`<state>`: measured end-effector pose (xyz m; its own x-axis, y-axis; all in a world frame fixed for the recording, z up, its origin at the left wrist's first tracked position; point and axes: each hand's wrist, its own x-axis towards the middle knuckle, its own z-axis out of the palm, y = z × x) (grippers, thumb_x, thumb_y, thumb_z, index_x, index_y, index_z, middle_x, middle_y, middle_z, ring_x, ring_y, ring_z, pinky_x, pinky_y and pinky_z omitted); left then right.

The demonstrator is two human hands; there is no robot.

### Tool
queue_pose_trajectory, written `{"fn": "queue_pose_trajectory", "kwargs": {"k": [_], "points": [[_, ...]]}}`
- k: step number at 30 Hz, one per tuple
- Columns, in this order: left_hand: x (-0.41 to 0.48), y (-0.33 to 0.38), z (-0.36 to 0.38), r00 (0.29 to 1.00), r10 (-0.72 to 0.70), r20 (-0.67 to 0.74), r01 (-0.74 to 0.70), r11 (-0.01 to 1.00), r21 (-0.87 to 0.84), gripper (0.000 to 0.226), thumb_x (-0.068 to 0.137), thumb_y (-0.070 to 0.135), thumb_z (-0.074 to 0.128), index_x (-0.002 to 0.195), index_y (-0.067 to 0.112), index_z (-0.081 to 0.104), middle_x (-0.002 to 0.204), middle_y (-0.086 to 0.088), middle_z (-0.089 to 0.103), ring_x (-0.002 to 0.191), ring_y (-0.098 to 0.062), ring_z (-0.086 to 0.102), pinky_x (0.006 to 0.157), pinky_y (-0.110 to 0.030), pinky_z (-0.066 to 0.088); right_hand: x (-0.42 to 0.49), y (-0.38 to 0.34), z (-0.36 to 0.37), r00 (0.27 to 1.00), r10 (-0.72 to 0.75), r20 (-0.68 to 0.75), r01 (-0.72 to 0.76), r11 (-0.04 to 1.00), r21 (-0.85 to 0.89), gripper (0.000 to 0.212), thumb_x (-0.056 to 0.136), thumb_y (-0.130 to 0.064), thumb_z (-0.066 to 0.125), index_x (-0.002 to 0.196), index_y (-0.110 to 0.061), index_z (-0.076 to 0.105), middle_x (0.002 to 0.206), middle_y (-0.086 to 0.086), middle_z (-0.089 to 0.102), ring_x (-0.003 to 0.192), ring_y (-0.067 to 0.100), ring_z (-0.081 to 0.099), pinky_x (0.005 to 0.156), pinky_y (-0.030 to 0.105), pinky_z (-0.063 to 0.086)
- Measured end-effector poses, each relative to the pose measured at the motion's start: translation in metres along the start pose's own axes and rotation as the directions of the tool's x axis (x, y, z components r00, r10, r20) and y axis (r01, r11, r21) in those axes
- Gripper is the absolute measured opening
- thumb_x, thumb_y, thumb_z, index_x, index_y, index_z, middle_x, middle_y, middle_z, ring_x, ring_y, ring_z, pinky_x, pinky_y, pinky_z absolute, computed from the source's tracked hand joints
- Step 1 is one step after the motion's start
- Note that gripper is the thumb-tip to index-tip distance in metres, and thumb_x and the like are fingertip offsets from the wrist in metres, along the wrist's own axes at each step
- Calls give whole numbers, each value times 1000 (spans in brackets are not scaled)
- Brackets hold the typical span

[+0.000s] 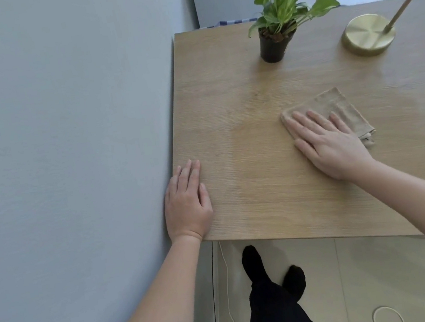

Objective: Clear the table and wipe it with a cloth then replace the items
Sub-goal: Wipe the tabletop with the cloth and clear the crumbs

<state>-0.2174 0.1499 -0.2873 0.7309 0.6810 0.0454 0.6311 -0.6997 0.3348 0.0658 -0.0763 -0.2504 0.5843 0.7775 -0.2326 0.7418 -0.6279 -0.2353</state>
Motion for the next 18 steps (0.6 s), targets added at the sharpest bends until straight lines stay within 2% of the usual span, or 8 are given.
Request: {"fn": "queue_pose_trajectory", "kwargs": {"k": [3, 5, 7, 9, 12, 15, 17, 18], "points": [[1, 1, 0, 1000, 3, -1, -3, 1000, 2, 57, 106, 29, 44, 163, 30, 43, 169, 9, 41, 159, -17, 31, 129, -42, 30, 46, -1, -14, 941, 328, -79, -318, 940, 121, 64, 108, -61, 8, 169, -42, 1, 177, -19, 0, 164, 16, -7, 131, 53, -7], [2, 2, 1, 1000, 5, -8, -5, 1000, 1, 57, 106, 28, 46, 163, 29, 44, 169, 8, 41, 159, -17, 32, 129, -42, 30, 78, -16, -18, 895, 438, -85, -422, 893, 159, 68, 107, -61, 7, 170, -36, 1, 177, -17, -5, 164, 18, -9, 129, 57, -10], [4, 2, 1, 1000, 11, -14, -11, 1000, 0, 57, 106, 28, 46, 163, 28, 45, 169, 8, 42, 159, -16, 32, 129, -42, 30, 96, -53, -17, 933, 355, -53, -341, 923, 181, 69, 107, -62, 6, 170, -34, 2, 177, -15, -4, 164, 18, -8, 128, 57, -13], [2, 1, 1, 1000, 8, -12, -8, 1000, 0, 57, 106, 28, 45, 163, 28, 44, 169, 8, 42, 159, -16, 31, 129, -41, 29, 92, -81, -8, 987, 157, -22, -153, 978, 142, 69, 108, -63, 7, 170, -34, 4, 177, -16, 2, 164, 16, -6, 129, 56, -12], [2, 1, 1, 1000, 11, -8, -11, 1000, 1, 57, 107, 28, 45, 164, 29, 42, 170, 8, 41, 159, -15, 30, 130, -40, 28, 80, -67, -6, 999, 30, -16, -29, 996, 81, 69, 106, -68, 3, 169, -39, 3, 176, -20, 3, 163, 10, -4, 131, 54, -7], [3, 1, 1, 1000, 6, -15, -6, 1000, 7, 57, 106, 29, 45, 163, 29, 43, 169, 9, 41, 159, -16, 31, 129, -39, 28, 93, -41, -15, 964, 261, -47, -253, 958, 131, 72, 106, -67, 4, 170, -35, 2, 177, -16, 0, 164, 14, -6, 130, 55, -10], [3, 1, 1, 1000, 4, -12, -3, 1000, 13, 57, 106, 29, 45, 163, 29, 43, 169, 9, 41, 159, -16, 31, 129, -38, 28, 111, -57, -14, 908, 415, -59, -400, 900, 172, 76, 105, -66, 4, 171, -28, 0, 178, -11, -3, 164, 20, -9, 129, 60, -10], [3, 1, 1, 1000, 5, -11, -5, 1000, 14, 57, 106, 29, 45, 163, 29, 43, 169, 9, 41, 159, -16, 32, 129, -38, 28, 119, -75, -10, 902, 428, -56, -412, 892, 185, 77, 105, -65, 5, 171, -25, -1, 178, -8, -4, 164, 22, -10, 128, 61, -11]]}}
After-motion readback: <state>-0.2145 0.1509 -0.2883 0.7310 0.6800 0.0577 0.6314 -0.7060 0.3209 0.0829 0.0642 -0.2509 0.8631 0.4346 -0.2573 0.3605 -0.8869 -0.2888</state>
